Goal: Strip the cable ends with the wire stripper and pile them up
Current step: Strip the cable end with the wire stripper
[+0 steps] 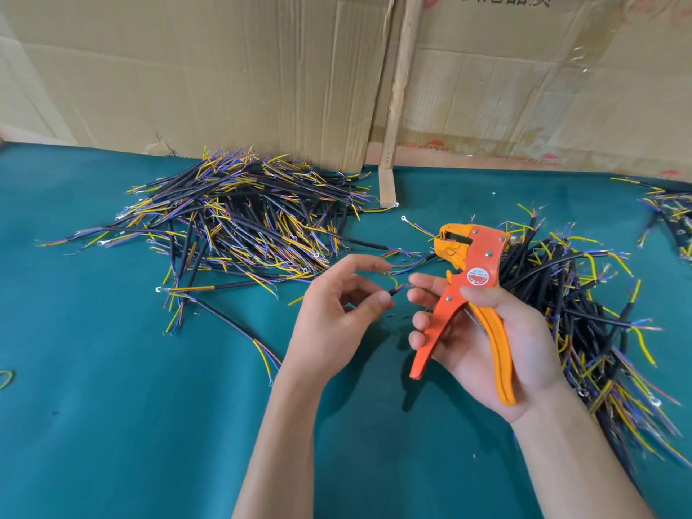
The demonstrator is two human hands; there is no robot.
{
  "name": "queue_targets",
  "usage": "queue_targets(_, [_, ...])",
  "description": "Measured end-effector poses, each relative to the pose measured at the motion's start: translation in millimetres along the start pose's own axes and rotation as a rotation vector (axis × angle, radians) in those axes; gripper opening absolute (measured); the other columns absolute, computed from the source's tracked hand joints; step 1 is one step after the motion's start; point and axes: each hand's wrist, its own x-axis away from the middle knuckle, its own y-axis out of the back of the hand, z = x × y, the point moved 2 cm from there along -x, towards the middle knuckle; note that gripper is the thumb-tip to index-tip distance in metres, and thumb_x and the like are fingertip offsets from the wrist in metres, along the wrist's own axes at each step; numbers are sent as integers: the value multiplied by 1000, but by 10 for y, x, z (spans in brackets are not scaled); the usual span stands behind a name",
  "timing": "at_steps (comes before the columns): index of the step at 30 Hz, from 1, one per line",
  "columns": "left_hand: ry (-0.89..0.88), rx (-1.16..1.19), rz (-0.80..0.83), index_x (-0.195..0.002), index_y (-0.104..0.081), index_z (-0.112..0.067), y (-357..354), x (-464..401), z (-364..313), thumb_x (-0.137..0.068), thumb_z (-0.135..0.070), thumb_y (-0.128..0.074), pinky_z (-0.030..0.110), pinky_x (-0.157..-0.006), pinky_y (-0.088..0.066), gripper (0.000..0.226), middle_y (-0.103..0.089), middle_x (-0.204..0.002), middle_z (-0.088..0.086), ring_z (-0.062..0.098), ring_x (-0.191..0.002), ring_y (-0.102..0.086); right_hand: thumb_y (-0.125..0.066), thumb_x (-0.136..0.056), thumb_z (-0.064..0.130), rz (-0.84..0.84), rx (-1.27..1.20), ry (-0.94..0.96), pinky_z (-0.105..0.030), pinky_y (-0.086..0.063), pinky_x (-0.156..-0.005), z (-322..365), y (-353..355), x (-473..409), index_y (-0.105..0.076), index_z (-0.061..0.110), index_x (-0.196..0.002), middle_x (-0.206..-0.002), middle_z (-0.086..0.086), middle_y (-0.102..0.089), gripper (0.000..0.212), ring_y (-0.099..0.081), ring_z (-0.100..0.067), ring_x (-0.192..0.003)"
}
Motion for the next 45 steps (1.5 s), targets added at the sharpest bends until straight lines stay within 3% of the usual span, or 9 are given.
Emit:
queue_targets(3, [1,-33,19,-119,-70,-38,-1,2,3,-89,-17,-64,20,-62,-42,37,-72,-76,-4,7,-63,-55,-69,-76,22,-46,60,23,-44,-57,-70,-7,8,-5,-67,-8,-124,-109,-24,-67,56,-65,-31,-77])
queue_targets(9, [73,-38,-57,-101,-77,-30,-15,2,40,-83,-27,-67,21,-67,-45,21,-65,-71,1,8,-65,-55,-66,-76,19,-92,142,51,-44,-58,-68,-51,-62,-12,-69,-6,-121,-112,-26,-67,52,-67,-33,-76])
queue_targets(14, [40,-122,-162,-96,-77,-30,21,-19,64,-88,-21,-76,22,-62,-37,12,-56,-90,-7,12,-57,-47,-65,-77,17,-97,193,53,-45,-58,-67,-70,-98,-19,-71,-3,-120,-111,-25,-68,48,-67,-34,-76])
queue_targets(18, [74,-54,-188,-93,-78,-27,46,-25,115,-90,-23,-74,21,-57,-34,7,-56,-65,-12,10,-57,-41,-67,-77,21,-39,111,13,-44,-57,-69,-89,-103,-23,-68,-6,-123,-114,-25,-67,53,-66,-32,-77])
queue_targets(24, [102,10,-222,-91,-80,-19,35,-34,127,-92,-14,-73,9,-53,-36,9,-61,-58,-18,-2,-51,-47,-66,-78,22,-1,47,-14,-44,-57,-71,-90,-113,-23,-67,-5,-126,-119,-25,-67,55,-65,-31,-78])
queue_targets(31, [142,67,-330,-94,-79,-28,59,-46,146,-97,-8,-63,21,-53,-32,26,-51,-54,-17,5,-53,-36,-67,-86,11,-56,68,-179,-64,-56,-83,-65,-67,22,-66,1,-130,-129,-28,-65,45,-69,-42,-93])
queue_targets(35, [136,54,-319,-99,-79,-28,55,-53,144,-98,-6,-59,20,-51,-29,30,-44,-53,-16,7,-53,-32,-71,-87,22,-44,115,-271,-68,-54,-82,-157,-133,3,-56,7,-134,-132,-25,-65,52,-69,-46,-94])
queue_targets(40, [104,21,-332,-100,-81,-25,97,-48,135,-95,-6,-63,19,-54,-35,26,-52,-56,-15,6,-54,-38,-67,-93,15,-34,151,-232,-61,-57,-80,-216,-172,-14,-51,1,-133,-128,-33,-64,45,-70,-43,-86])
queue_targets(45, [85,4,-384,-98,-81,-25,128,-47,103,-93,-5,-67,20,-55,-39,25,-64,-61,-14,0,-52,-45,-67,-94,22,-56,153,-261,-60,-57,-81,-235,-191,-1,-62,8,-131,-115,-38,-66,40,-70,-48,-89])
